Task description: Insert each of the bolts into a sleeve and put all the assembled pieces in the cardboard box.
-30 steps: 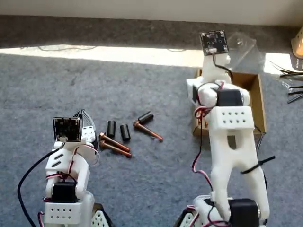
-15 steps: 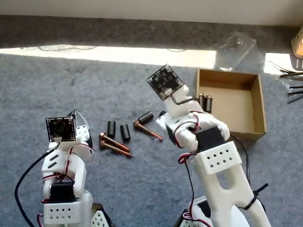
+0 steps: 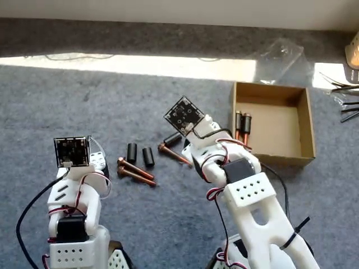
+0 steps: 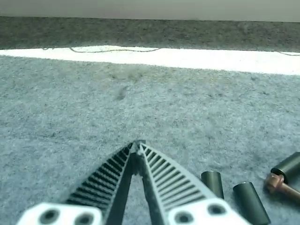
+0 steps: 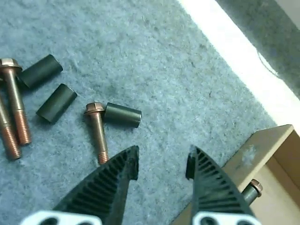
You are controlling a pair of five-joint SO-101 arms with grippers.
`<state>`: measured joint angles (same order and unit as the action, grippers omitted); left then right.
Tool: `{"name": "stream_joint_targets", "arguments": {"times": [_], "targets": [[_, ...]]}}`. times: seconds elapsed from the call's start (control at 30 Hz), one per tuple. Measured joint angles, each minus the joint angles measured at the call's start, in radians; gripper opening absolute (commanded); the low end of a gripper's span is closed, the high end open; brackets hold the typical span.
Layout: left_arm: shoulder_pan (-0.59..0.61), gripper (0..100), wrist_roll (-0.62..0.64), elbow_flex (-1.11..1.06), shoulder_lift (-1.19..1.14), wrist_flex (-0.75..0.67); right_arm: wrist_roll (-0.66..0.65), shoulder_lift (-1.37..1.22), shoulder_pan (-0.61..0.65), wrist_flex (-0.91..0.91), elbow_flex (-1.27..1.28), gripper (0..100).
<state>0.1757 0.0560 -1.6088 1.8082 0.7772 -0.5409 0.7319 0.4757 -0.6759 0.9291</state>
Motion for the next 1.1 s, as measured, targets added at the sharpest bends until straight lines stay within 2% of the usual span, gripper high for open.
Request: {"name": "stream_joint_targets", "arguments": {"times": [0.17, 0.33, 0.43, 0.67, 0.93, 1.1], "targets": [[0.000, 1, 0.000, 0.000, 0.000, 0.000, 0.011, -0.103, 0.000, 0.000, 0.000, 14.9], [0.000, 1, 0.000, 0.000, 0.000, 0.000, 0.180, -0.305, 0.052, -0.032, -0.112, 14.8], [0.038, 1, 0.000, 0.000, 0.000, 0.000, 0.279, -0.425, 0.098, -0.135, -0.253, 14.8], [0.091, 1, 0.000, 0.000, 0.000, 0.000, 0.419, -0.686, 0.147, -0.391, -0.628, 14.8], [0.186, 1, 0.000, 0.000, 0.000, 0.000, 0.519, -1.005, 0.230, -0.674, -1.056, 14.8], [0.242, 1, 0.000, 0.000, 0.000, 0.000, 0.560, -1.200, 0.279, -0.778, -1.298, 14.8]]}}
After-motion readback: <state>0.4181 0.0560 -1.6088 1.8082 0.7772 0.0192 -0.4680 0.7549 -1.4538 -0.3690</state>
